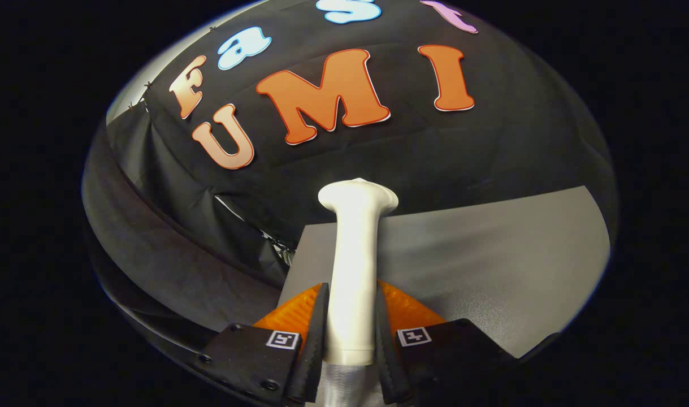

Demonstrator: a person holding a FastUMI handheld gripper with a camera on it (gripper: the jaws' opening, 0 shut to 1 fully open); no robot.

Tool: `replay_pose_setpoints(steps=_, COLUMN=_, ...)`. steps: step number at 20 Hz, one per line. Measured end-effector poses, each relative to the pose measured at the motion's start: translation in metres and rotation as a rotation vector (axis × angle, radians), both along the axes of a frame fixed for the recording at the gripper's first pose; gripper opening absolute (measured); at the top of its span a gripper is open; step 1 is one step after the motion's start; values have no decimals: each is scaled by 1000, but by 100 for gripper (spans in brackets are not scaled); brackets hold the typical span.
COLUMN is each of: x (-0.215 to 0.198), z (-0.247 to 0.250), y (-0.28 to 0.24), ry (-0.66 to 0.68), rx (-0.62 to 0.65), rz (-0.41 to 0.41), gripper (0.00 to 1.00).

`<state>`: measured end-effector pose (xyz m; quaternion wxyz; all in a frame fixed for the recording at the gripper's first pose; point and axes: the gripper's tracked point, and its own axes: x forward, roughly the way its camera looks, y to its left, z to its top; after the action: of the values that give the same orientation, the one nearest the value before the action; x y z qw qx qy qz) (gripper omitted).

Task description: Iron the clothes twice with a garment steamer, once on the left side and once on the right side.

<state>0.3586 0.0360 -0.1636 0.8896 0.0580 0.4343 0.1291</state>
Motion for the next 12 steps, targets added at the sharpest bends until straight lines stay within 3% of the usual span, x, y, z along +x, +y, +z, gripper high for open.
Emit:
replay_pose_setpoints(steps=1, x=-1, z=-1, y=0, ry=-1, rx=12, rz=-6, gripper=47)
replay_pose_setpoints(steps=5, x=-2, z=11, y=-2, ry=-67, rx=9, rz=-18, gripper=42)
replay_pose_setpoints(steps=12, x=-39, z=38, y=-1, ry=-183, rx=-26, rz=-28, gripper=42)
